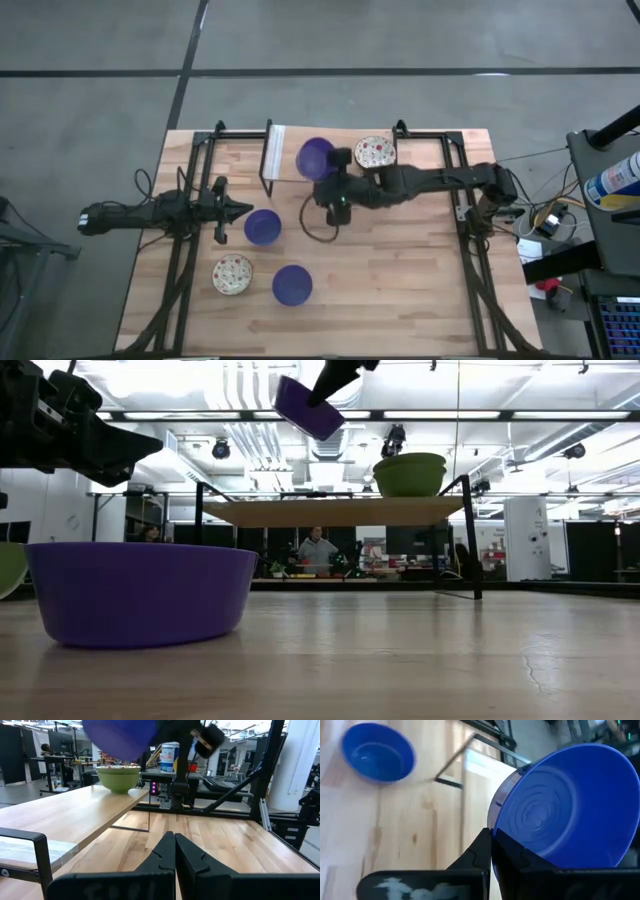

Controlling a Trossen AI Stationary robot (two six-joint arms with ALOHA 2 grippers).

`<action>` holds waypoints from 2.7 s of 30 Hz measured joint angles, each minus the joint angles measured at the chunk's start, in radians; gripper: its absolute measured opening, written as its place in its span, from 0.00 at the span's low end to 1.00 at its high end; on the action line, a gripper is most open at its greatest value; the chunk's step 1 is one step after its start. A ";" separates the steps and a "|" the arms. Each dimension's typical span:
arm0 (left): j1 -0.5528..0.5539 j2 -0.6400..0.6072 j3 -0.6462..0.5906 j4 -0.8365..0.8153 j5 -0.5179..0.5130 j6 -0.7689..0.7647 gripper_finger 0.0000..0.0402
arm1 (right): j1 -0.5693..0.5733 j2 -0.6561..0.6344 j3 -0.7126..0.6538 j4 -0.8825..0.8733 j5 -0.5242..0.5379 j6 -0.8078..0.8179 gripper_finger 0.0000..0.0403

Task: Pick & Place Mini bowls
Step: Put the top right blue bowl on the shelf, then stack the white patterned bowl on top of the stacked white patterned bowls on the shelf

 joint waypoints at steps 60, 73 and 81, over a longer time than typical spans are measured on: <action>0.000 0.011 0.000 0.000 0.000 0.000 0.00 | -0.244 0.357 0.447 -0.541 -0.298 0.058 0.10; 0.000 0.011 0.000 0.000 0.000 0.000 0.00 | -0.200 0.334 0.539 -0.551 -0.239 0.059 0.23; 0.000 0.011 0.000 0.000 0.000 0.000 0.00 | -0.091 0.242 0.540 -0.601 -0.238 0.208 0.18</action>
